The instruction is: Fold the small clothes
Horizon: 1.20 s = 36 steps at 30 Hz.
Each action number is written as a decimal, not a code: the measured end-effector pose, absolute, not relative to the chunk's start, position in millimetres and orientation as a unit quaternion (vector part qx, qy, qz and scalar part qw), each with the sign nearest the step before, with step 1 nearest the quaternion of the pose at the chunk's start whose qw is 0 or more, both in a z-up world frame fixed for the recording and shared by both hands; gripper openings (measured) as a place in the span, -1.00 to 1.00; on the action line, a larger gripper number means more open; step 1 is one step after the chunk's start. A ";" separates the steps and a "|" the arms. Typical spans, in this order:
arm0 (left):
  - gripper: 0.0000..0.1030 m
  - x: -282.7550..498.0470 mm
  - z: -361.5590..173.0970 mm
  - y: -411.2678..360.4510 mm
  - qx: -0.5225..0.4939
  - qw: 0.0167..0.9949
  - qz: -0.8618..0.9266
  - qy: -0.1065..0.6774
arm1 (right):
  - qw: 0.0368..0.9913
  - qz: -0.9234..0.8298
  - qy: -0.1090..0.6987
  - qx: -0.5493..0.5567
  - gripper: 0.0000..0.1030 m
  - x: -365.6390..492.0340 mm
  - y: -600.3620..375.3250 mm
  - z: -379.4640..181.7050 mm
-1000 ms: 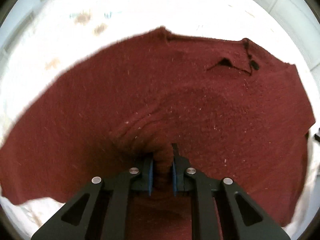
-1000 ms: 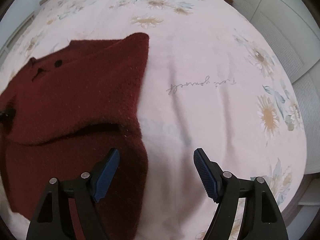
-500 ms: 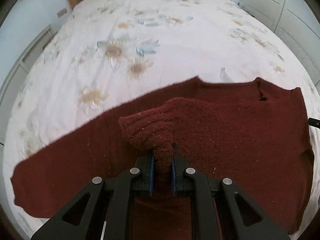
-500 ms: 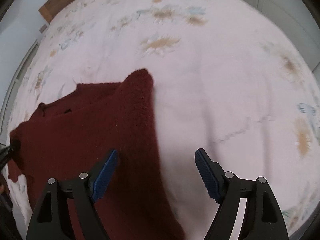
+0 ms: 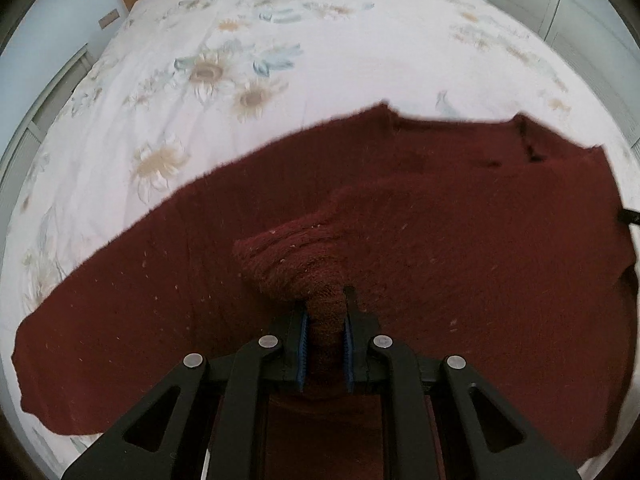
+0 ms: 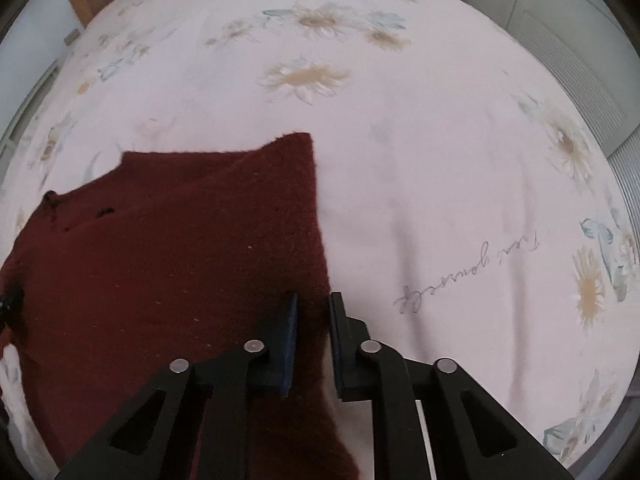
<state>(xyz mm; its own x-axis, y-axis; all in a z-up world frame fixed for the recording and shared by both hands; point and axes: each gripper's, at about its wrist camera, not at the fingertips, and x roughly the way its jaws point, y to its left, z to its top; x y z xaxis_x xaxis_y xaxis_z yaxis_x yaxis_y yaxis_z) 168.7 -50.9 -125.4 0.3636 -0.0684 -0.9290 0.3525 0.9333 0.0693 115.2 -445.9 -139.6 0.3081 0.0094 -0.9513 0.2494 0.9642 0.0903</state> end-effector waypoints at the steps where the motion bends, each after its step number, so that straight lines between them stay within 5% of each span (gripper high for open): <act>1: -0.72 168.8 -130.9 -50.3 0.134 0.815 -0.123 0.550 | 0.799 -0.076 0.585 0.112 -0.75 115.4 -446.7 -144.2; 8: -0.55 163.6 -132.8 -51.1 0.145 0.828 -0.107 0.531 | 0.811 -0.075 0.570 0.106 -0.59 114.0 -437.5 -145.4; 11: -0.38 161.9 -122.9 -50.3 0.138 0.829 -0.111 0.530 | 0.825 -0.082 0.550 0.100 -0.12 106.4 -432.4 -129.8; 13: 0.00 160.2 -111.7 -47.9 0.134 0.835 -0.108 0.522 | 0.835 -0.076 0.537 0.095 0.54 100.4 -427.0 -119.5; 15: 0.63 156.8 -98.3 -46.1 0.128 0.846 -0.111 0.505 | 0.846 -0.066 0.522 0.085 0.58 95.1 -415.6 -106.9; 18: 0.99 151.0 -79.8 -47.8 0.116 0.855 -0.119 0.491 | 0.857 -0.055 0.507 0.070 0.68 92.3 -394.8 -93.6; 22: 0.98 141.5 -62.1 -59.7 0.105 0.868 -0.131 0.468 | 0.873 -0.020 0.484 0.052 1.00 89.7 -355.5 -78.0; 36: 0.99 127.9 -134.3 -86.3 0.112 0.852 -0.125 0.496 | 0.871 0.008 0.490 -0.032 0.99 90.8 -267.8 -135.6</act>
